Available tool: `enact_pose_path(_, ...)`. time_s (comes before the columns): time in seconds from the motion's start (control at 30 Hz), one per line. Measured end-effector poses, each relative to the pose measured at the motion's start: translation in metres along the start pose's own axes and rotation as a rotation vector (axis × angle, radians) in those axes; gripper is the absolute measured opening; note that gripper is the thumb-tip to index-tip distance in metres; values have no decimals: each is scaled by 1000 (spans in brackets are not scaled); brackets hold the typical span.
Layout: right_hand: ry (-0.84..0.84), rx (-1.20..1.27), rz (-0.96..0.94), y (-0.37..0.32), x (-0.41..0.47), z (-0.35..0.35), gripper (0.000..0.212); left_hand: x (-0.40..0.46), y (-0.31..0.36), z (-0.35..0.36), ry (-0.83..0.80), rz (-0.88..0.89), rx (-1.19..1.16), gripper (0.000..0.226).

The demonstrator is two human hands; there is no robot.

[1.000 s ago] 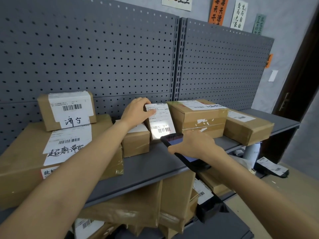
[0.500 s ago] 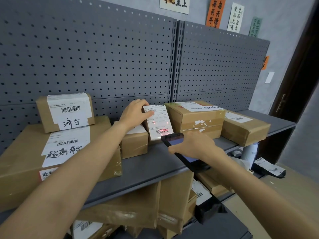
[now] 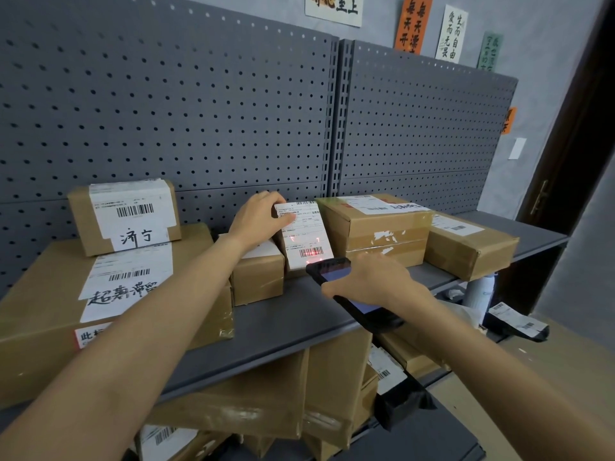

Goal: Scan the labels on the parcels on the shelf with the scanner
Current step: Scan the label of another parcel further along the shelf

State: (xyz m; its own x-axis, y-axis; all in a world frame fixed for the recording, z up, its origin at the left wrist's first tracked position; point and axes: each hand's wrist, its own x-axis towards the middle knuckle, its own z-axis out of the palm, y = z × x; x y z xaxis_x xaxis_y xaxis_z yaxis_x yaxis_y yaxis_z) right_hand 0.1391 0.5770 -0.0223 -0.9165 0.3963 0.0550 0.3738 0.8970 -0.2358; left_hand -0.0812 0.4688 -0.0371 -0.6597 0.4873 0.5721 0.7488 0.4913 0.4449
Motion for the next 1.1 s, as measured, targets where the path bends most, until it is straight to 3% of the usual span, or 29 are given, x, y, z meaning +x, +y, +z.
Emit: enact_pose_path(1.1,-4,-13,-15,-1,-4,0,48,0,-2,1,3,12,-1,28)
